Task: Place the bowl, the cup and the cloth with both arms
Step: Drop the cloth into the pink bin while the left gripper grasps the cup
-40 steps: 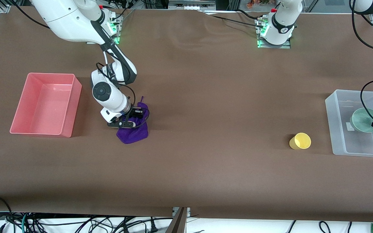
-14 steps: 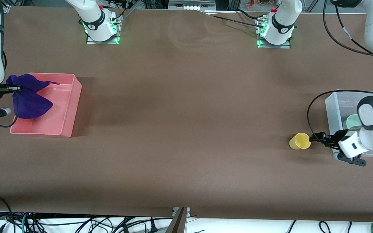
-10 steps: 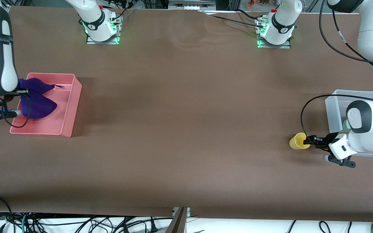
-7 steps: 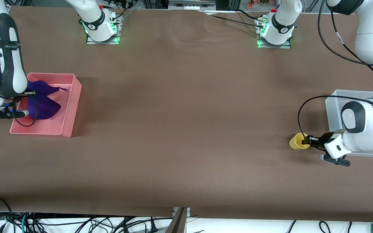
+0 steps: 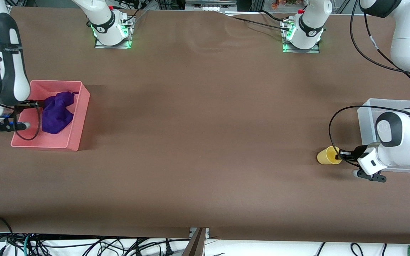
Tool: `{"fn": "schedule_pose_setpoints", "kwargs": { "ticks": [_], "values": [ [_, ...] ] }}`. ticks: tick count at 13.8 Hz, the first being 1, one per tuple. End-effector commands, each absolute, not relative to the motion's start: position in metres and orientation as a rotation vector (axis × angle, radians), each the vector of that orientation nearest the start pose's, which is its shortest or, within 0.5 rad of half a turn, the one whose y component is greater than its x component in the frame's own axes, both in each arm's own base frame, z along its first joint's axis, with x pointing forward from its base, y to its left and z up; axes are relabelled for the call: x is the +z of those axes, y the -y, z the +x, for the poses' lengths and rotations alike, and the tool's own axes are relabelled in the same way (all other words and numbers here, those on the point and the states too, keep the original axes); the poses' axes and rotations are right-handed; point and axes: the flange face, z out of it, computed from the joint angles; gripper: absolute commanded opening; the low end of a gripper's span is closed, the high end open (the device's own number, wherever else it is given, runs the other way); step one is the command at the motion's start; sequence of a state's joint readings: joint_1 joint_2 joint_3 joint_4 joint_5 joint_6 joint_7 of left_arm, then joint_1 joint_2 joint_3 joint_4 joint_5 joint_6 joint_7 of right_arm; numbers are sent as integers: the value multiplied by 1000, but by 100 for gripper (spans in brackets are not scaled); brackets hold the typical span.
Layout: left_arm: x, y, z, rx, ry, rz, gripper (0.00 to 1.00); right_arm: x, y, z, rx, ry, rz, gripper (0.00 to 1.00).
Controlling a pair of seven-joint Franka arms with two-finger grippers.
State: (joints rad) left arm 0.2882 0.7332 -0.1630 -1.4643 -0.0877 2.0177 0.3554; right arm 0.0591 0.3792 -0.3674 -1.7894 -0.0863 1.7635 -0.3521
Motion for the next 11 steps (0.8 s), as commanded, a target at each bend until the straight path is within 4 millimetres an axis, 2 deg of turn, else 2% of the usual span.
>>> {"fn": "schedule_pose_setpoints", "kwargs": {
  "ticks": [1, 2, 4, 5, 6, 7, 8, 9, 11],
  "values": [
    [290, -117, 687, 207, -205, -3366, 0, 418, 128, 604, 617, 192, -3115, 100],
    [306, -123, 686, 232, -203, -3370, 0, 450, 100, 616, 574, 265, -3113, 100],
    [343, -142, 684, 302, -205, -3364, 0, 500, 33, 629, 451, 451, -3105, 100],
    [363, -161, 678, 341, -190, -3365, 0, 512, 6, 630, 403, 515, -3100, 100],
    [375, -191, 668, 371, -161, -3358, 0, 525, -11, 632, 347, 504, -3110, 100],
    [389, -207, 661, 380, -228, -3330, 0, 533, -31, 632, 316, 453, -3121, 100],
    [398, -231, 651, 380, -324, -3285, 0, 539, -47, 632, 300, 387, -3132, 100],
    [401, -259, 640, 392, -422, -3234, 0, 540, -56, 630, 301, 341, -3137, 100],
    [394, -316, 616, 425, -560, -3166, 0, 555, -54, 627, 250, 324, -3144, 100]
  ]
}}
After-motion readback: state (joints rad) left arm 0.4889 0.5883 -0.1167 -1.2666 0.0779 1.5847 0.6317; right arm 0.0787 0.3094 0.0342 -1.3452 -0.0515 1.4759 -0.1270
